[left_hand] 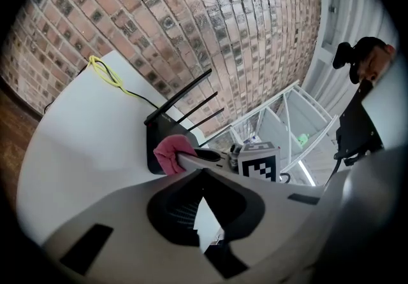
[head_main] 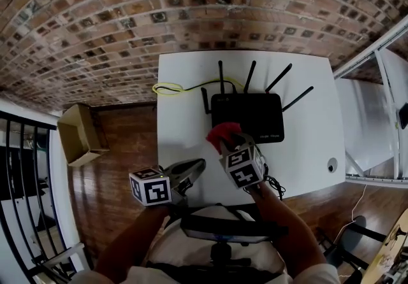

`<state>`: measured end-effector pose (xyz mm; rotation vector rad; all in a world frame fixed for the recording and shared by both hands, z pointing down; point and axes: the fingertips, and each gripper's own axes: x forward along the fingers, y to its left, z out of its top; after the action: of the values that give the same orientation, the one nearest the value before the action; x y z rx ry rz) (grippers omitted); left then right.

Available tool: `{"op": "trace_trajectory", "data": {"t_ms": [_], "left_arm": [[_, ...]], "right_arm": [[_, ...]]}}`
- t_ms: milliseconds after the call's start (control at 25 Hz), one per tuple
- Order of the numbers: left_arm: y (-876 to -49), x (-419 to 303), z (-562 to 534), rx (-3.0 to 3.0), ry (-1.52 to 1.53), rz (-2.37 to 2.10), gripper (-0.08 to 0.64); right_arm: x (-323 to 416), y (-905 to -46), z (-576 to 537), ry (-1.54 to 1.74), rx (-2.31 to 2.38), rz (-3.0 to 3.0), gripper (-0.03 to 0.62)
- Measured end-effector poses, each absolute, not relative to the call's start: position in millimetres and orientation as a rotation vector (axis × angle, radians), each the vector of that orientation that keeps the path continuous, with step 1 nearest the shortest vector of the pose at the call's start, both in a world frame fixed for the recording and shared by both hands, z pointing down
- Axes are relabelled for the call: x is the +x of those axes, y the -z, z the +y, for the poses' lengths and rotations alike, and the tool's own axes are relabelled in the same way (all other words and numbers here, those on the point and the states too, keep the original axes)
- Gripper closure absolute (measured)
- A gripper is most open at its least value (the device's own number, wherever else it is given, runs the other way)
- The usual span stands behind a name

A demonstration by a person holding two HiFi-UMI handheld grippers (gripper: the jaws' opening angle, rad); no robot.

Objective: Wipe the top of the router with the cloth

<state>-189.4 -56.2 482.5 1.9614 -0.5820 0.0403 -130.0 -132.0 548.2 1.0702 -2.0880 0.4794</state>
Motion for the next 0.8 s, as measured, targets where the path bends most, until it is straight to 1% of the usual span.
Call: {"op": "trace_trajectory", "data": {"t_ms": [200, 480, 800], "left_arm": [[-480, -184, -55, 1.962, -0.028, -0.622, 0.551], [-482, -154, -42, 1.947, -0.052, -0.647, 0.551], [-471, -90, -21, 1.929, -0.05, -0.656, 0.551]], "right_arm": [[-111, -548, -128, -0.487, 1.081, -2.094, 0.486], [-66, -549, -127, -0.516, 1.125, -2.1, 0.486], [4, -550, -120, -0.525, 1.14, -2.088, 0.486]]}}
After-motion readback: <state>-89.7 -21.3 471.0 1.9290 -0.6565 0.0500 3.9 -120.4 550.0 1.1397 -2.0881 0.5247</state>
